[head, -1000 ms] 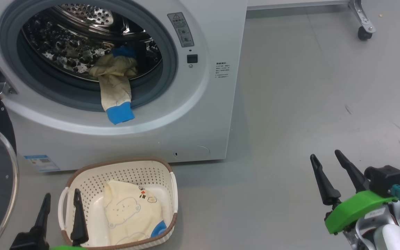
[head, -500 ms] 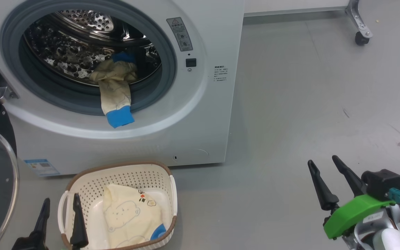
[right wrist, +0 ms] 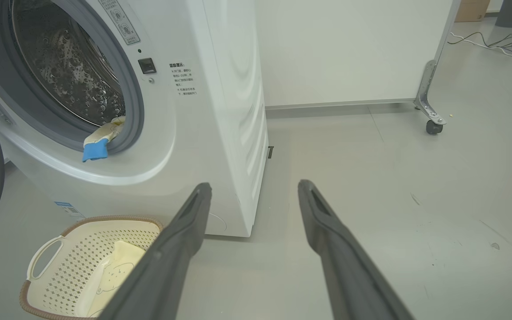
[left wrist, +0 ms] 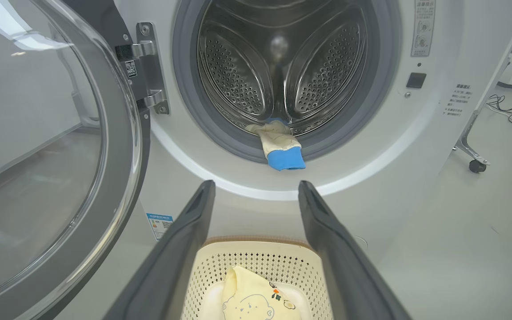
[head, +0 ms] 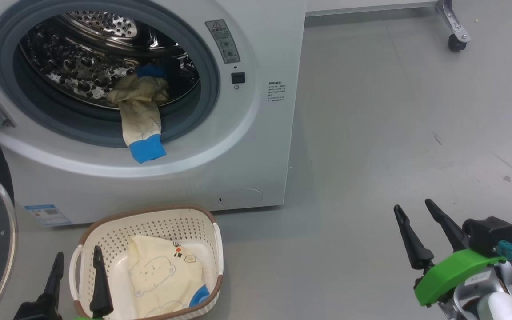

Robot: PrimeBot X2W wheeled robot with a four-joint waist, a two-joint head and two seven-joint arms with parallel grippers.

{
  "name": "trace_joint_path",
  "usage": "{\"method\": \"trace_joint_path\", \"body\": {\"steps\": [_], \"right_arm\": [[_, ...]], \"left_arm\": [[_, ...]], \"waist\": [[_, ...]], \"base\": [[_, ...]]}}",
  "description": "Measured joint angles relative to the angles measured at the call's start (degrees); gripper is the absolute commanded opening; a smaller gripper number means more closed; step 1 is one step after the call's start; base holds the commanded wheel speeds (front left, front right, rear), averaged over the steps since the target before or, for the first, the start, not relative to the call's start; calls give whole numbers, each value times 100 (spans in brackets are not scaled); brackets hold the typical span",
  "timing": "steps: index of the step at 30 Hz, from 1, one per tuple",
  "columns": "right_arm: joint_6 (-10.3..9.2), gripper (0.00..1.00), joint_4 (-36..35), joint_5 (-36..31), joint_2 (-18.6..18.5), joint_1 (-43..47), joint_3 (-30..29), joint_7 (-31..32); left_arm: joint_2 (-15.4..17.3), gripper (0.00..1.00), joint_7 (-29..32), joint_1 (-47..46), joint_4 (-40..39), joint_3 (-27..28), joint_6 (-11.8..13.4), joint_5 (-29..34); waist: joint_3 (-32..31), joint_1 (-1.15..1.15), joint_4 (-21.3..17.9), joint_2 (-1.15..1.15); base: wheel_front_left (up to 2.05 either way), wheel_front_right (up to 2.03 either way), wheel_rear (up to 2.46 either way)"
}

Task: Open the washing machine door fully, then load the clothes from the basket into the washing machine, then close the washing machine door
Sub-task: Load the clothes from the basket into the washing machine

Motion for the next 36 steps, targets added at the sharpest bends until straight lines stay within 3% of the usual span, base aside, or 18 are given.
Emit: {"method": "trace_joint_path", "body": {"steps": [9, 18, 23, 36], "right_arm": [[0, 100, -1, 9, 4, -18, 73, -8], [0, 100, 8, 66, 78, -315, 89, -156], [0, 100, 121, 126, 141, -524, 131, -331], [0, 100, 754, 669, 197, -1160, 476, -975]], "left_arm": [[78, 100, 534, -335, 257, -311, -69, 10], [397, 100, 1317, -1796, 1296, -755, -417, 367], [586, 100, 1470, -2693, 2037, -905, -448, 667], [1115, 100, 1404, -4482, 3608, -922, -207, 1124]], "waist": [[167, 0, -69, 0], [676, 0, -286, 0], [1034, 0, -486, 0], [2001, 1, -1208, -1]], "base": [[0, 0, 0], [0, 0, 0], [0, 0, 0], [0, 0, 0]]}}
